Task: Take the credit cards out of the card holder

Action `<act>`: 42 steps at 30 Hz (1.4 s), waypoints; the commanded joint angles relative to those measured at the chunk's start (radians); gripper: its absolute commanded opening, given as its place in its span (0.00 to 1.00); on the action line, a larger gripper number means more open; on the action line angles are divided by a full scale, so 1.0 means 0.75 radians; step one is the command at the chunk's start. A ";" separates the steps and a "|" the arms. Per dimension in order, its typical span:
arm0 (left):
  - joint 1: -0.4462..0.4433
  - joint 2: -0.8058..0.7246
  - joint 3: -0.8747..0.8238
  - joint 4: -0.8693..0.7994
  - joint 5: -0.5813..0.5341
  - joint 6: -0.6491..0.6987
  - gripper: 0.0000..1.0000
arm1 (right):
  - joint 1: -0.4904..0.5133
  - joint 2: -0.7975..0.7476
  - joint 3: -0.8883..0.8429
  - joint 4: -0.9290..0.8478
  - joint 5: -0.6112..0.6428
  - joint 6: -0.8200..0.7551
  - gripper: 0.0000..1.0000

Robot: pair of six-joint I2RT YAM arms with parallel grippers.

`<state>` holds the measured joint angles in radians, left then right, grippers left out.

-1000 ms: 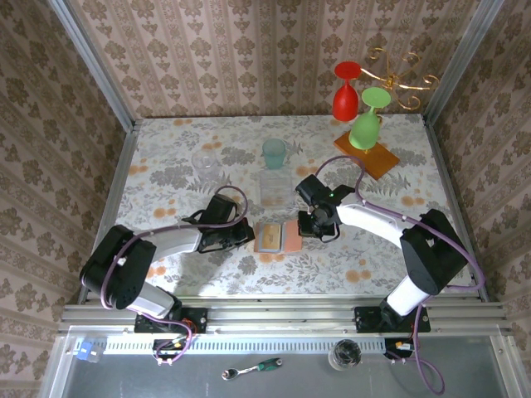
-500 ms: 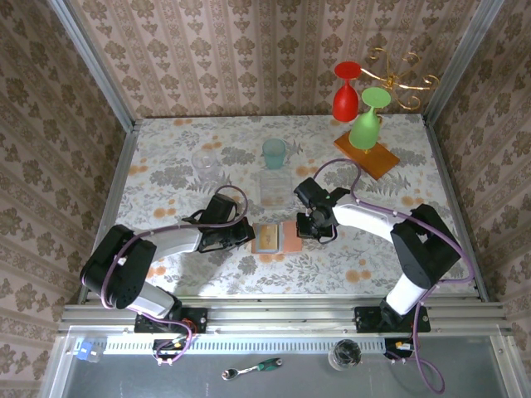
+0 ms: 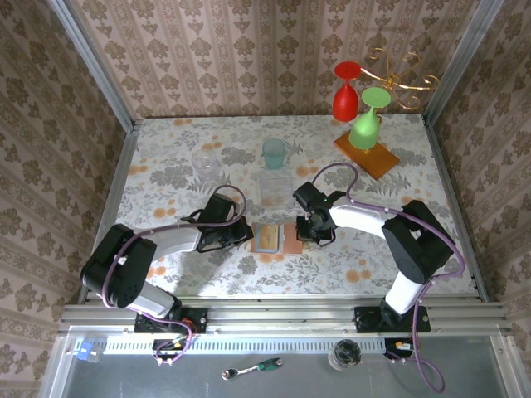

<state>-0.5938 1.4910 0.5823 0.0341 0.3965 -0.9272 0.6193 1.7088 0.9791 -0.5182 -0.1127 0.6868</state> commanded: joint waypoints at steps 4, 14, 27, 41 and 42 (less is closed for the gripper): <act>0.011 0.052 -0.030 -0.029 0.017 0.009 0.00 | -0.005 0.024 -0.004 0.017 0.024 -0.004 0.09; 0.007 0.038 -0.013 -0.040 0.034 0.005 0.00 | -0.006 0.021 -0.003 0.029 0.001 -0.021 0.09; -0.016 0.013 0.028 -0.052 0.040 0.013 0.00 | -0.007 0.026 0.000 0.028 -0.004 -0.022 0.09; -0.016 0.076 0.041 -0.094 0.055 0.023 0.00 | -0.006 0.021 -0.010 0.025 -0.004 -0.020 0.09; -0.016 0.085 0.042 -0.109 0.049 0.027 0.00 | -0.006 0.021 -0.012 0.024 -0.004 -0.019 0.09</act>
<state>-0.6006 1.5288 0.5968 0.0040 0.4343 -0.9230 0.6193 1.7142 0.9791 -0.5095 -0.1131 0.6830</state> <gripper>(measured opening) 0.064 0.092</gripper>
